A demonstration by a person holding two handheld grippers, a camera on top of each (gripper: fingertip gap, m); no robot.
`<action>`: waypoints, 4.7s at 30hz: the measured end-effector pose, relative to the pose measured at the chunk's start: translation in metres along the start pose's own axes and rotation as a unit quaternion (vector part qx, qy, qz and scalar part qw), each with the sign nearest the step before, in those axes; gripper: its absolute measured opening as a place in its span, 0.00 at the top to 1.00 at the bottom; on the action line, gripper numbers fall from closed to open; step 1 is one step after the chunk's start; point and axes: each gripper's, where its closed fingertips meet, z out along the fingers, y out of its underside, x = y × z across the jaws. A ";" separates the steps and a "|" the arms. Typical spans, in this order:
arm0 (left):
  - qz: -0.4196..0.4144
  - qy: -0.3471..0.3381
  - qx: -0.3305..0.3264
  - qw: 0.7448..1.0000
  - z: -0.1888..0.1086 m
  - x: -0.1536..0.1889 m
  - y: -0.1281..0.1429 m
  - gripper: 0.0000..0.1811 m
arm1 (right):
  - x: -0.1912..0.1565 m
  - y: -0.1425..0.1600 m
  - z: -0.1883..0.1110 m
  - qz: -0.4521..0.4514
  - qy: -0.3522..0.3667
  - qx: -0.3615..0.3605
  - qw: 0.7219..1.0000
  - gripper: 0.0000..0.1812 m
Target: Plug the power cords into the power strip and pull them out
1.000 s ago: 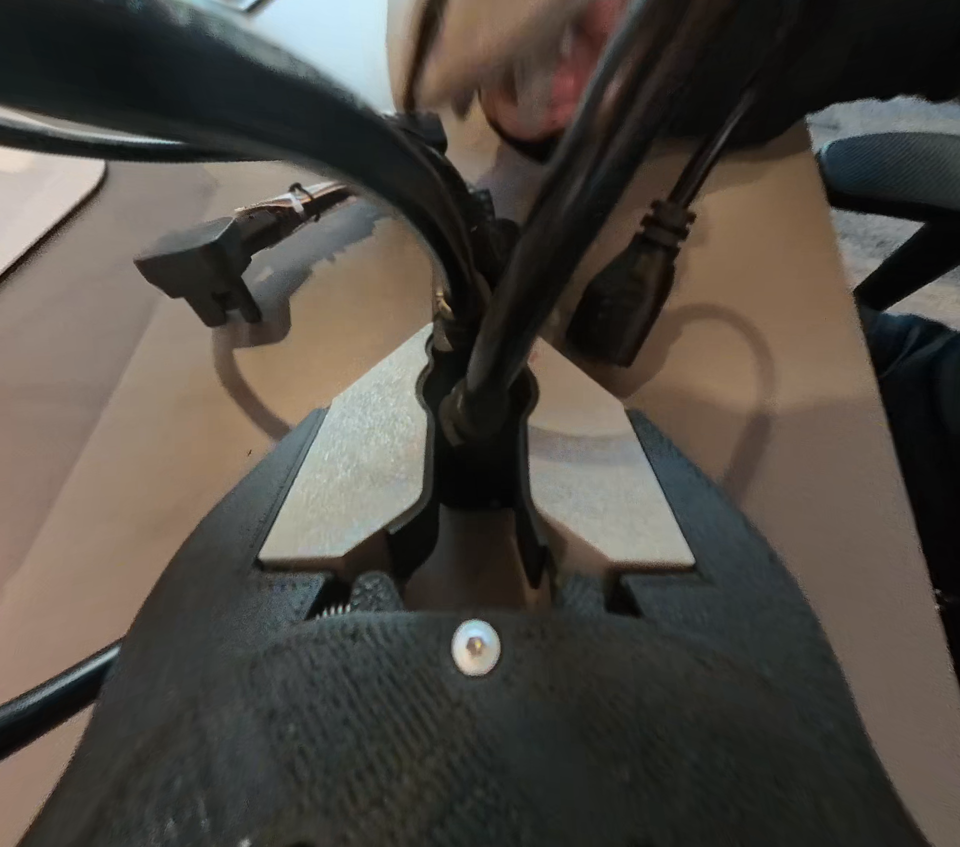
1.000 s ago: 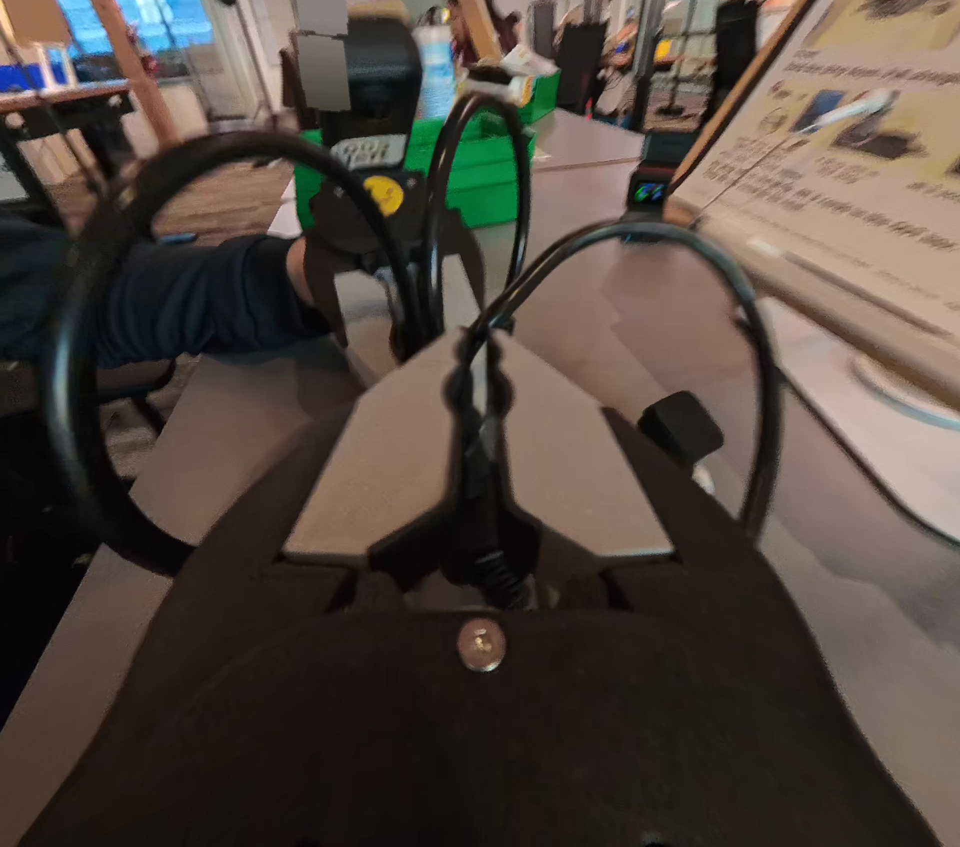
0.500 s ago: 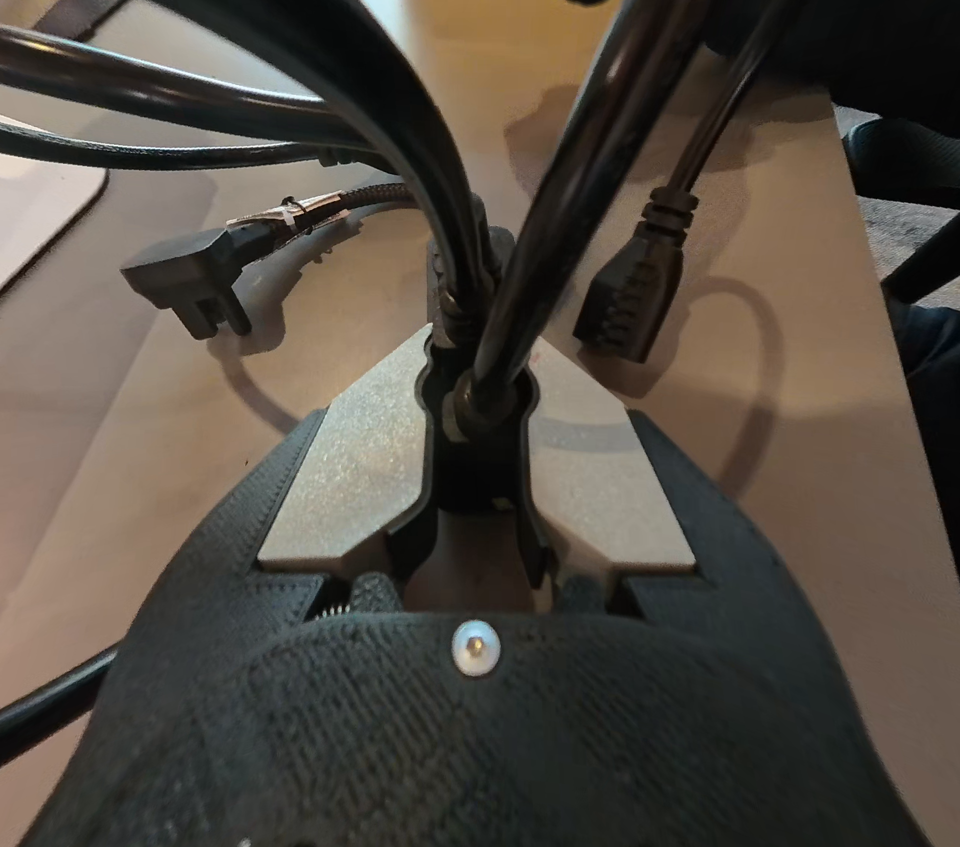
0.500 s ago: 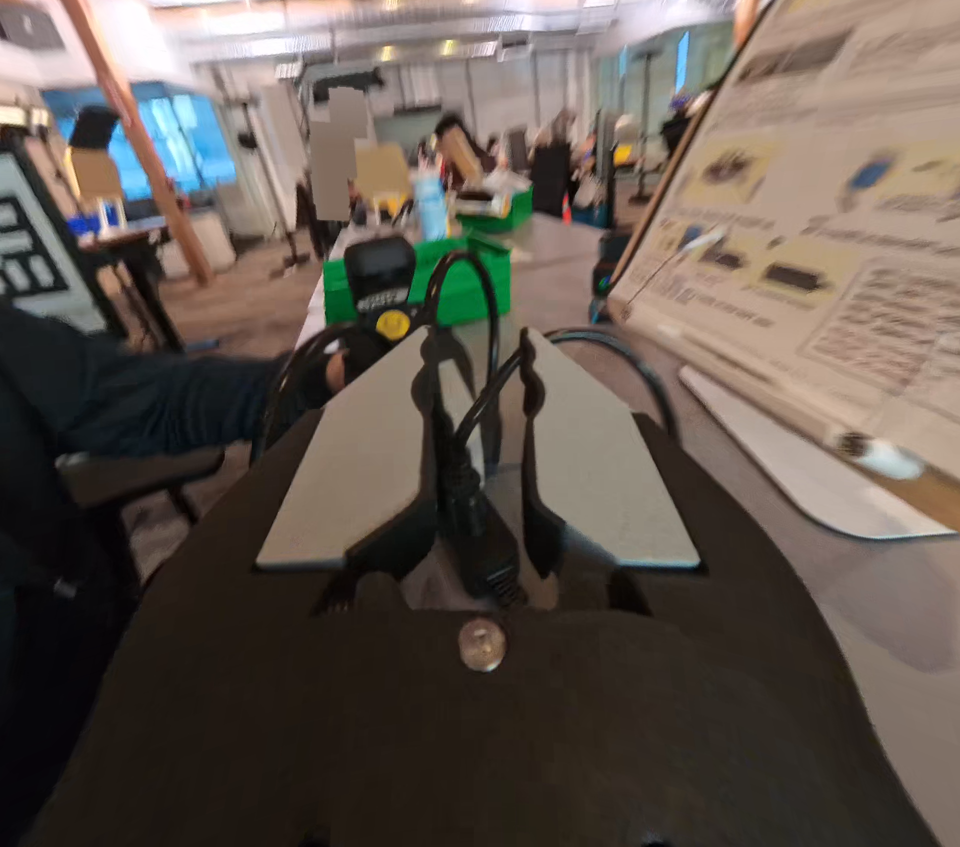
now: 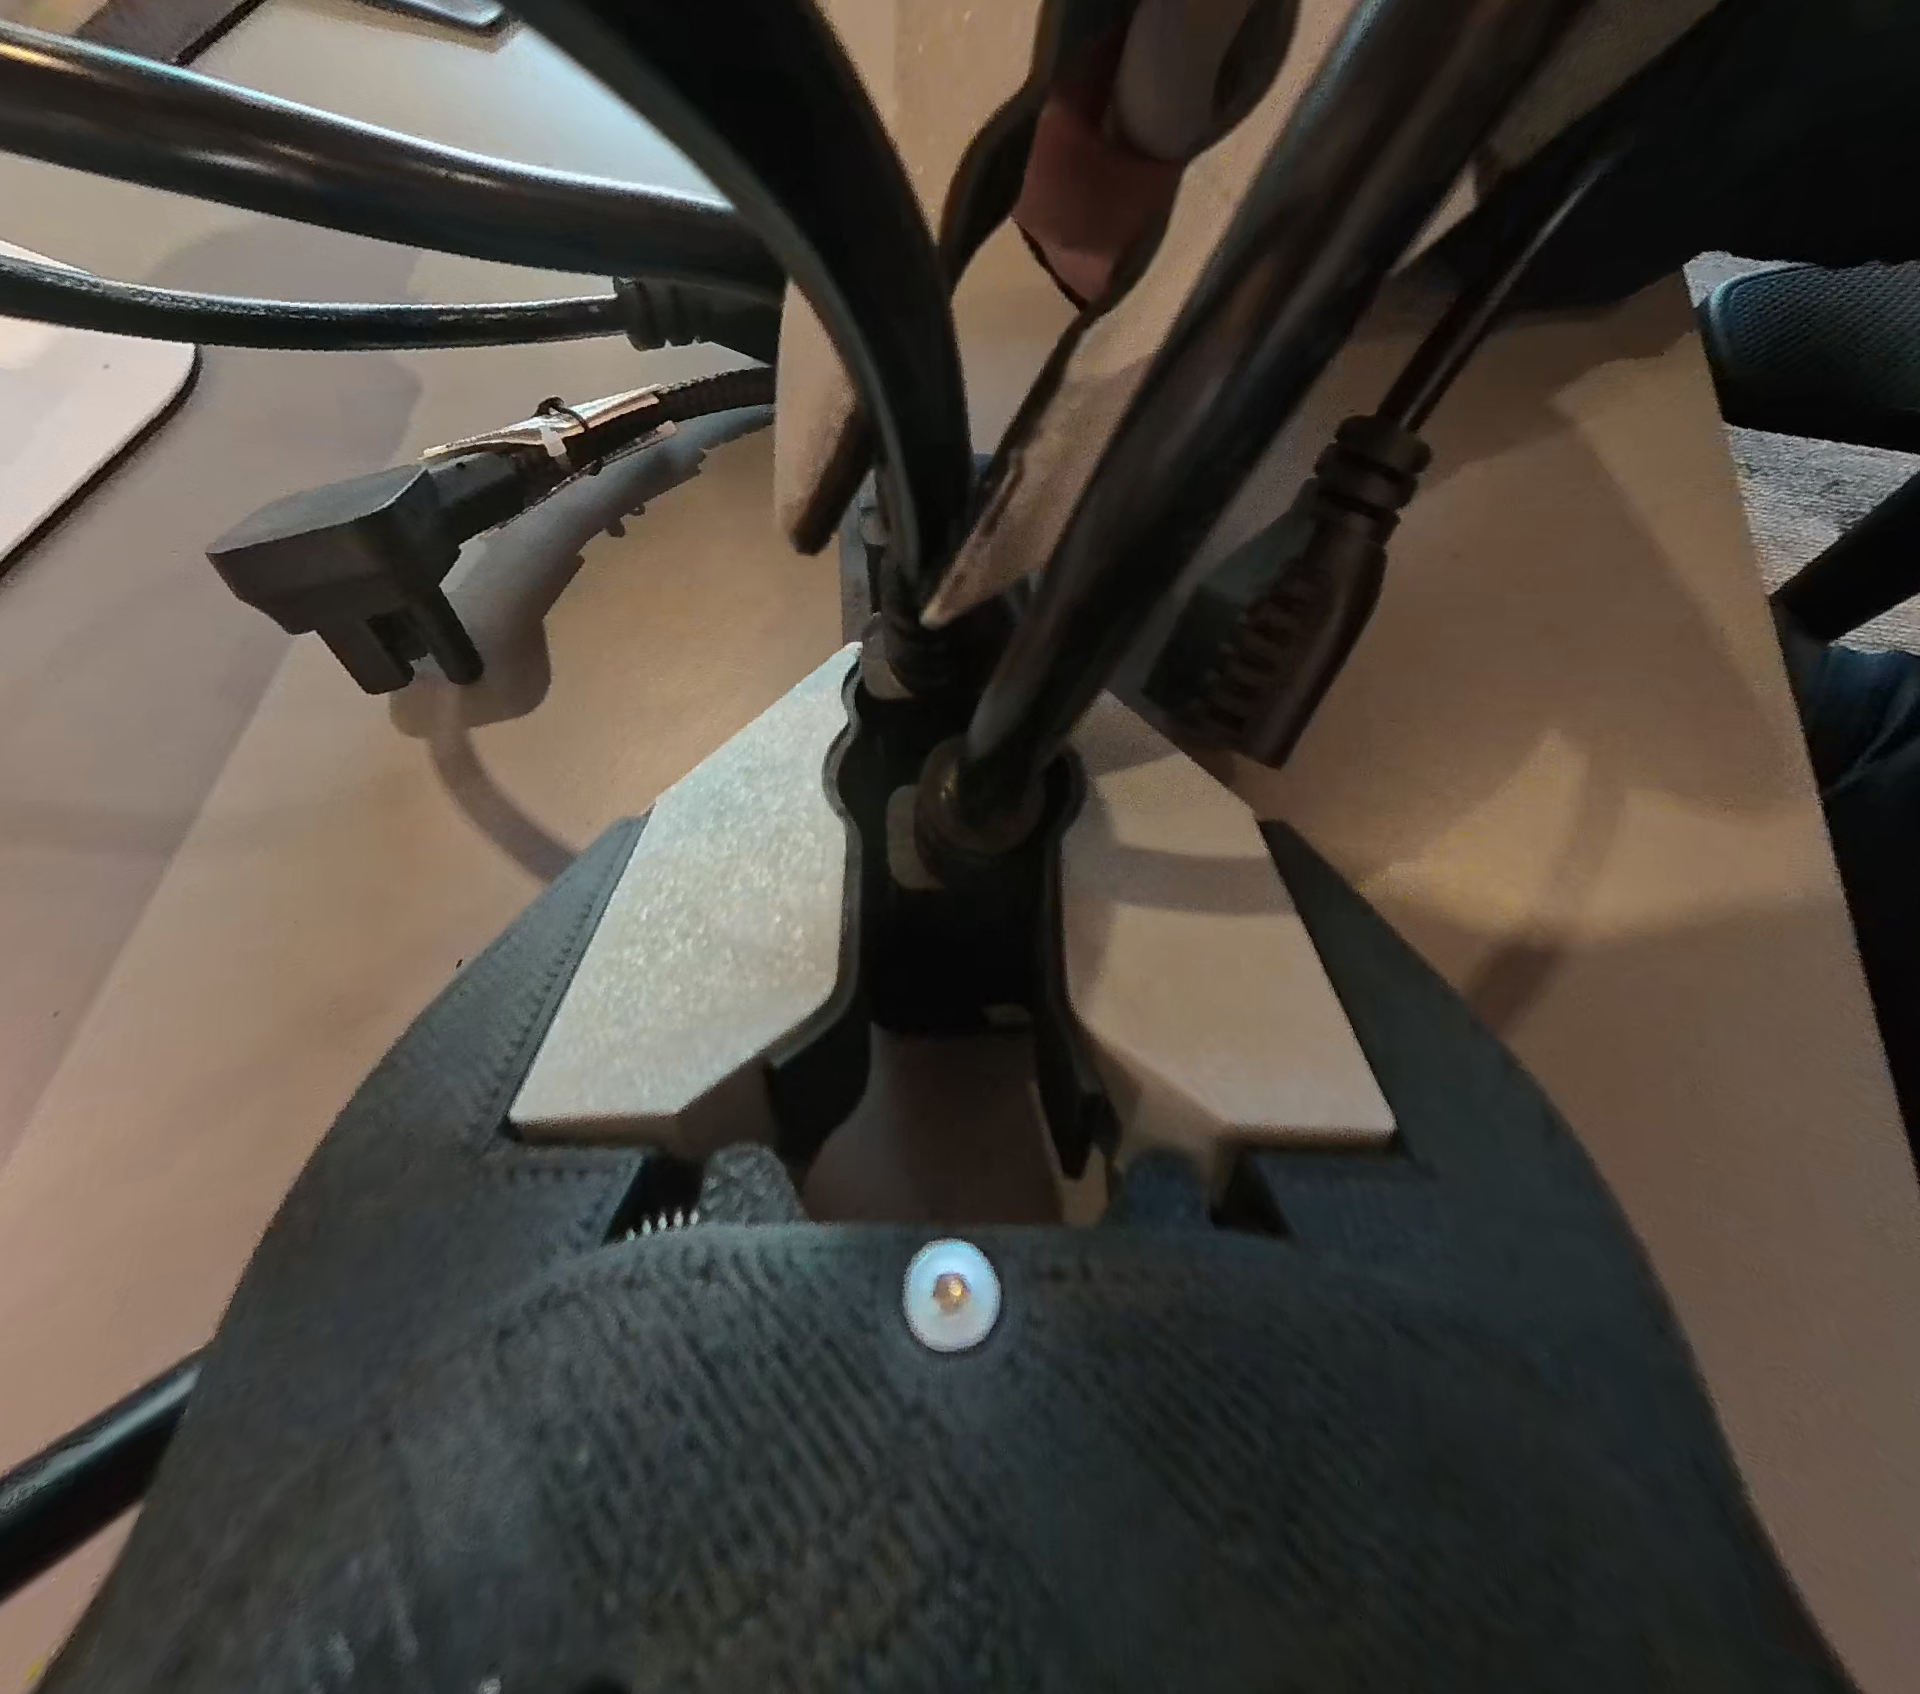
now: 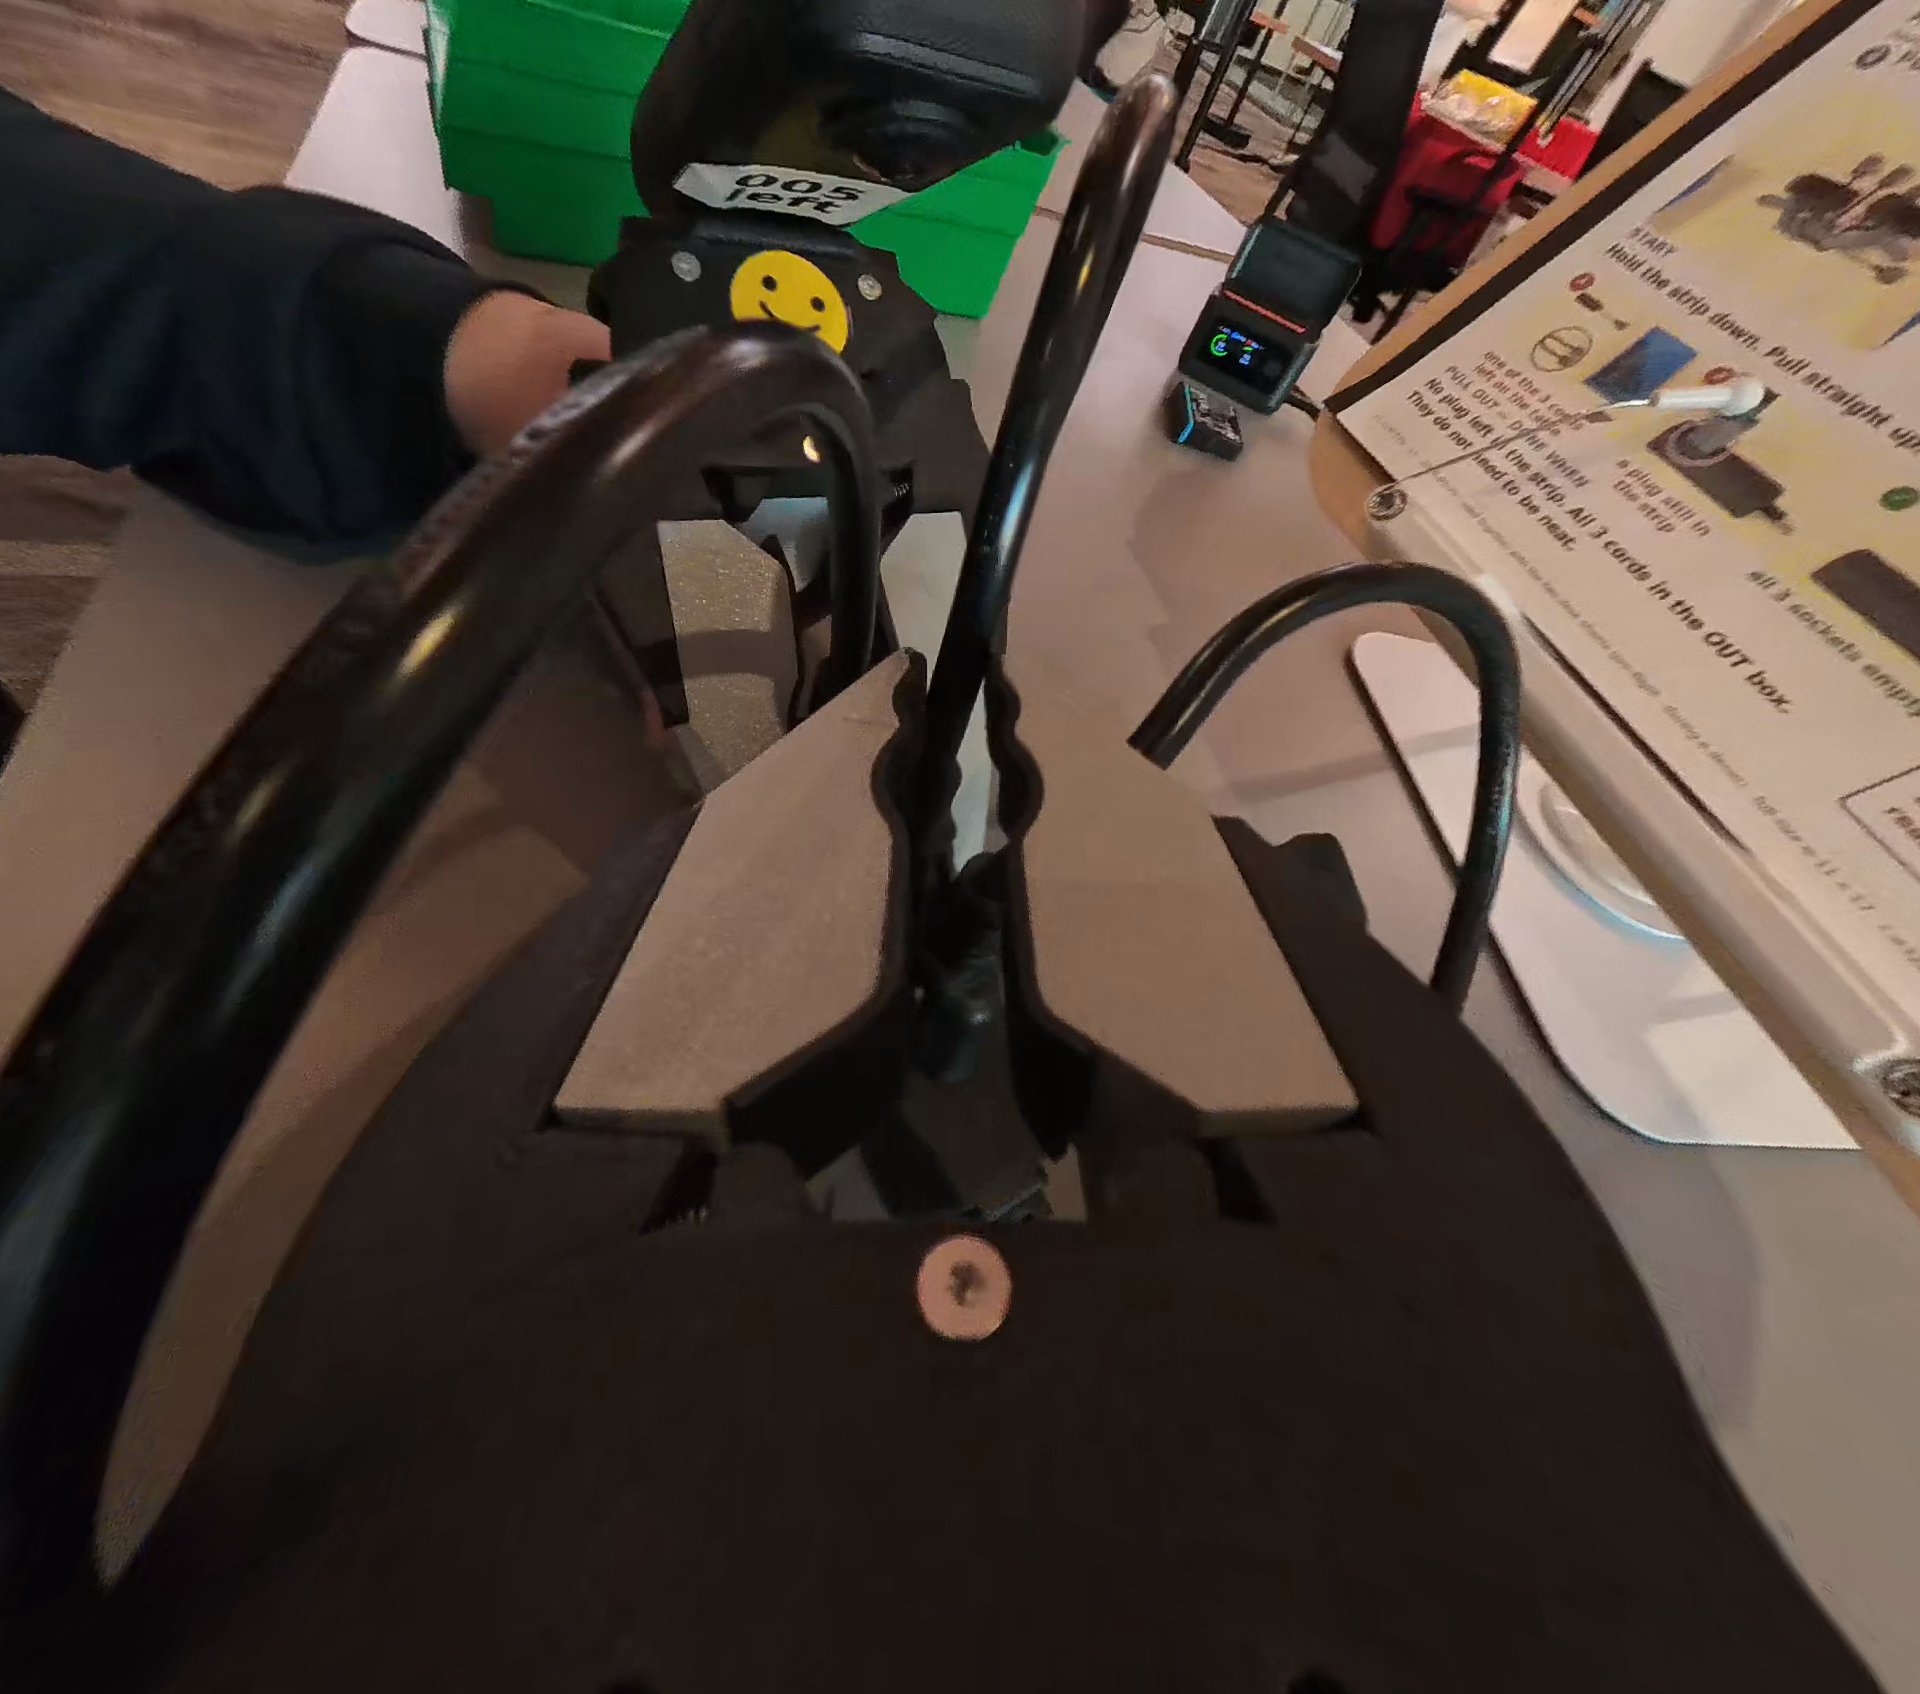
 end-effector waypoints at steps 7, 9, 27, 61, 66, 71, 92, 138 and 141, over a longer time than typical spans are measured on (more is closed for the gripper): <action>0.022 -0.013 -0.055 0.998 -0.015 -0.001 0.011 0.84 | 0.002 0.006 -0.002 0.012 -0.009 -0.014 1.000 0.96; 0.010 -0.014 -0.049 0.999 -0.014 -0.001 0.010 0.84 | 0.002 0.007 -0.003 0.008 -0.007 -0.015 1.000 0.96; -0.014 -0.028 -0.103 0.994 -0.010 -0.004 0.008 0.84 | 0.011 -0.006 0.002 0.222 -0.071 0.088 0.969 0.99; -0.039 -0.048 -0.029 0.998 0.000 -0.015 -0.001 0.81 | 0.019 0.014 -0.006 0.085 -0.034 -0.023 0.996 0.93; -0.007 -0.069 -0.035 0.997 0.001 -0.015 -0.002 0.83 | 0.021 0.020 -0.006 0.050 0.012 -0.061 0.997 0.92; 0.004 -0.080 -0.036 0.996 0.003 -0.015 -0.003 0.84 | 0.020 0.024 -0.009 0.058 0.030 -0.087 0.994 0.91; -0.009 -0.138 -0.109 0.984 0.010 -0.020 0.018 0.77 | 0.026 0.035 -0.012 0.012 0.117 -0.146 0.982 0.89; 0.023 -0.018 -0.055 0.998 -0.010 0.011 0.001 0.87 | 0.014 0.026 -0.019 0.003 0.073 -0.065 0.995 0.90; 0.033 -0.033 -0.046 0.998 -0.007 0.011 -0.001 0.87 | 0.016 0.027 -0.024 0.038 0.097 -0.049 0.993 0.90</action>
